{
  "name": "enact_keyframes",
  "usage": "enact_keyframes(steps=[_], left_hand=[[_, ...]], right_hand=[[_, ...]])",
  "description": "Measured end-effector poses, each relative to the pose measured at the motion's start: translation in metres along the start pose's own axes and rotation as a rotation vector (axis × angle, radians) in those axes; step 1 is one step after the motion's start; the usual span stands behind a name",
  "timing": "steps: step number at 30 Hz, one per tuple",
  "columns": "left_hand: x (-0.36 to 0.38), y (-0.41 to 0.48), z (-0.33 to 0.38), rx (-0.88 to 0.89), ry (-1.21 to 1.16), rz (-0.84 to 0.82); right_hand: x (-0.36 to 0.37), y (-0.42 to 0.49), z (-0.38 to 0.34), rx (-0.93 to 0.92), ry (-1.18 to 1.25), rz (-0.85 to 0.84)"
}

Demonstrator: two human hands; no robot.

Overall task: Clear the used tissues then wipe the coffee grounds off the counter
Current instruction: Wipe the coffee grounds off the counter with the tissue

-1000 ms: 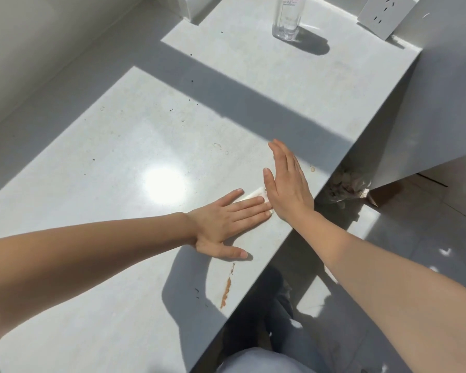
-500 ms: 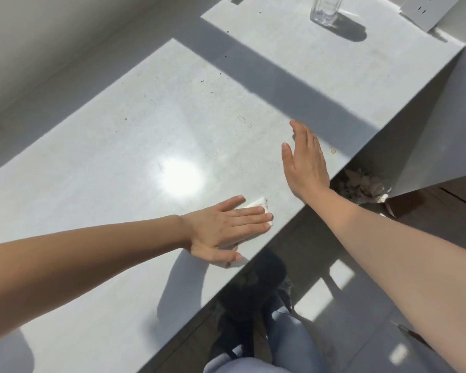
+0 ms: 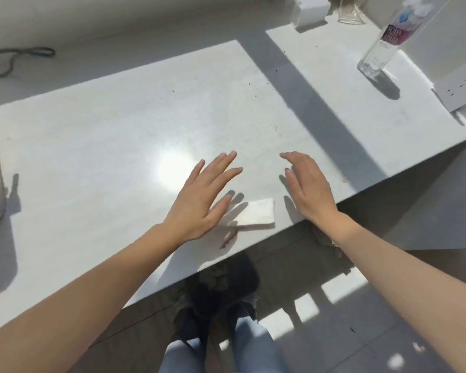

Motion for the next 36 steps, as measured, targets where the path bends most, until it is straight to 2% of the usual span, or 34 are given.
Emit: enact_keyframes(steps=[4,6,9,14,16,18,22,25,29,33,36], left_hand=[[-0.013,-0.036,-0.063,-0.508,0.180,0.096],[-0.014,-0.050,-0.088,-0.725,0.224,0.113],[-0.011,-0.061,-0.101,-0.781,0.302,0.143],[-0.007,-0.062,-0.103,-0.777,0.359,0.163],[-0.006,-0.062,-0.105,-0.774,0.361,0.168],[-0.006,-0.062,-0.107,-0.776,0.347,0.173],[-0.005,-0.062,-0.107,-0.769,0.337,0.180],[-0.005,-0.061,-0.107,-0.770,0.336,0.183],[-0.005,-0.061,-0.107,-0.767,0.341,0.190],[-0.005,-0.061,-0.106,-0.765,0.343,0.198],[-0.006,-0.061,-0.106,-0.758,0.330,0.208]], right_hand=[[0.018,-0.004,-0.042,-0.509,-0.121,-0.284],[0.032,0.000,-0.055,-0.627,-0.164,-0.413],[0.053,0.015,-0.060,-0.674,-0.226,-0.560],[0.076,0.028,-0.053,-0.709,-0.315,-0.664],[0.079,0.023,-0.046,-0.668,-0.312,-0.650],[0.079,0.020,-0.043,-0.590,-0.272,-0.568],[0.077,0.019,-0.043,-0.521,-0.103,-0.292],[0.071,0.024,-0.039,-0.478,-0.107,-0.065],[0.064,0.034,-0.028,-0.486,-0.190,-0.090],[0.049,0.048,0.001,-0.188,-0.150,-0.046],[0.038,0.046,0.015,-0.203,-0.201,-0.065]])
Point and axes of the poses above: each hand's wrist, its own y-axis towards the middle knuckle, its own x-axis out of the palm, z = x × y, the point moved 1 cm from there along y, towards the middle knuckle, and after that the axes turned 11 degrees about -x, right-handed, at the moved point
